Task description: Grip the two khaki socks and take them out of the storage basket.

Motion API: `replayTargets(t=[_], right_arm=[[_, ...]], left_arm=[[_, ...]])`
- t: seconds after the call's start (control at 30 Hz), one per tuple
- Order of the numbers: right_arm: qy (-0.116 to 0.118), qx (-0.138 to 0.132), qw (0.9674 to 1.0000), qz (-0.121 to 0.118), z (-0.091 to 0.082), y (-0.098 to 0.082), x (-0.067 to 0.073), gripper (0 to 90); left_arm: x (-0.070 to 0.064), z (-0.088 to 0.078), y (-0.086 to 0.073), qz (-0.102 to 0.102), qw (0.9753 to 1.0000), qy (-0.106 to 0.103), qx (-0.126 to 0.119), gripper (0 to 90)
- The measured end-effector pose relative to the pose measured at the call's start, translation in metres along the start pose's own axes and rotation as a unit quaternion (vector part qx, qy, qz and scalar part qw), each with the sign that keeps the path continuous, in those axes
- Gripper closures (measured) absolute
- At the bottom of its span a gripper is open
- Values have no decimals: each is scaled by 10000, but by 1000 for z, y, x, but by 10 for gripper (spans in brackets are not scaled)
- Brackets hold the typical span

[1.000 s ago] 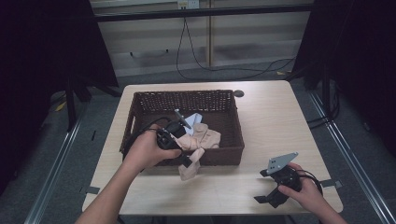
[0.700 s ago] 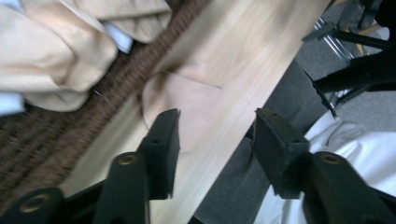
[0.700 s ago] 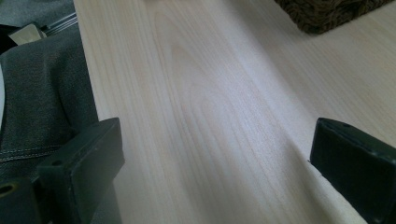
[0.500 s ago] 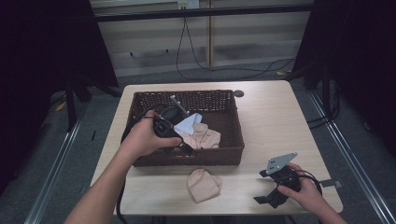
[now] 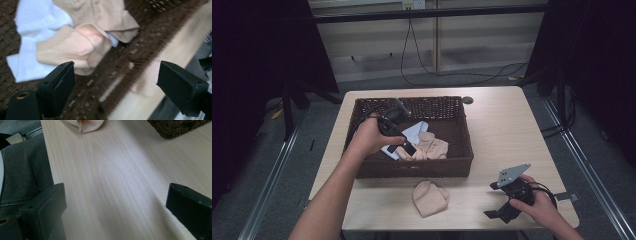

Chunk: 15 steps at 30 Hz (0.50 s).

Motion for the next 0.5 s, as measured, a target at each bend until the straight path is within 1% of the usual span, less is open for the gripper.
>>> replayTargets(t=[0.03,0.07,0.2,0.23,0.27,0.3,0.33,0.37,0.43,0.47,0.5], right_arm=[[0,0,10000,0,0,0,0,25],[1,0,10000,2,0,0,0,25],[-1,3,10000,4,0,0,0,25],[3,0,10000,-3,0,0,0,25],[3,0,10000,-3,0,0,0,25],[1,2,10000,3,0,0,0,25],[1,2,10000,3,0,0,0,25],[-3,-1,10000,6,0,0,0,25],[-2,-16,10000,-19,0,0,0,25],[-2,-16,10000,-19,0,0,0,25],[-4,-10,10000,-4,-1,0,0,25]], left_arm=[[3,2,0,-24,10000,25,-65,152],[6,4,0,-2,10000,55,-82,152],[15,13,1,-14,9998,170,-53,158],[19,18,1,-16,9997,248,-48,153],[19,18,1,-16,9997,248,-48,158],[23,24,2,-14,9994,356,39,158],[23,24,2,-14,9994,356,39,160],[25,27,2,2,9992,400,77,168],[28,33,3,-50,9989,444,144,172],[29,36,4,-54,9989,448,135,172],[32,41,5,-8,9990,416,167,172]])
Point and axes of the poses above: each handheld gripper's, and its own axes: z roughly forward along the jaws, y roughly out of its top, x roughly to its left, the point moved 2 cm from there along z, roughly forward along the jaws, and after that the axes turned 4 degrees about -x, right-handed, at the moved point
